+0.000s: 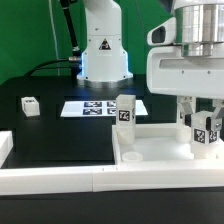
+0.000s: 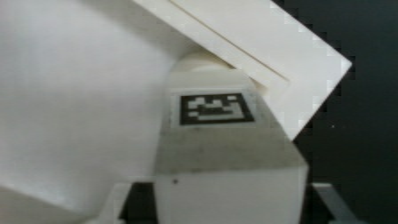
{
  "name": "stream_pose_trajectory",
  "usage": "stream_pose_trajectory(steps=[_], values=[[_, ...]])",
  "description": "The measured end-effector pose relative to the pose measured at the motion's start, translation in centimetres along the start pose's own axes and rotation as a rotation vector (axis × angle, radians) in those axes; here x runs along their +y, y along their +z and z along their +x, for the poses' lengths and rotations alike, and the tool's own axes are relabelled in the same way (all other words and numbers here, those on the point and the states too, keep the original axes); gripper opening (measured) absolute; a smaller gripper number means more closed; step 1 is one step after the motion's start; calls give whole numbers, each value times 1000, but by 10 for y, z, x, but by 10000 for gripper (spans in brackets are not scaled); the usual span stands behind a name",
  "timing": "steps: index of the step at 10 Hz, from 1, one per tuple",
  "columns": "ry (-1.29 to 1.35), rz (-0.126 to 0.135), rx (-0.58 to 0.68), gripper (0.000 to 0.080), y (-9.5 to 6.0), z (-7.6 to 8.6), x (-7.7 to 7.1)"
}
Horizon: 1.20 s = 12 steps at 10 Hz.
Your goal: Assemble square table
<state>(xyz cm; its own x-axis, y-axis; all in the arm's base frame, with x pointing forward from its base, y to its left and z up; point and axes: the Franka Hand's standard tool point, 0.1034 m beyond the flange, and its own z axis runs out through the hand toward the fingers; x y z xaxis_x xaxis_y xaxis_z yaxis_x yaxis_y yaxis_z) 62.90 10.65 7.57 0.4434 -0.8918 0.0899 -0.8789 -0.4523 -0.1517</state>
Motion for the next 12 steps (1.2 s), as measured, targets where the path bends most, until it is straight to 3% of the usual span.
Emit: stream_pose_trajectory(steps=[2,4,6,7,12], values=[[222,-3,-24,291,1,2,4],[472,-27,-73,292,0,0,4],[776,-25,-93,292,1,-2,6],[833,-19,-91,293,1,0,8],[1042,-57,-81,298,1,10,17]])
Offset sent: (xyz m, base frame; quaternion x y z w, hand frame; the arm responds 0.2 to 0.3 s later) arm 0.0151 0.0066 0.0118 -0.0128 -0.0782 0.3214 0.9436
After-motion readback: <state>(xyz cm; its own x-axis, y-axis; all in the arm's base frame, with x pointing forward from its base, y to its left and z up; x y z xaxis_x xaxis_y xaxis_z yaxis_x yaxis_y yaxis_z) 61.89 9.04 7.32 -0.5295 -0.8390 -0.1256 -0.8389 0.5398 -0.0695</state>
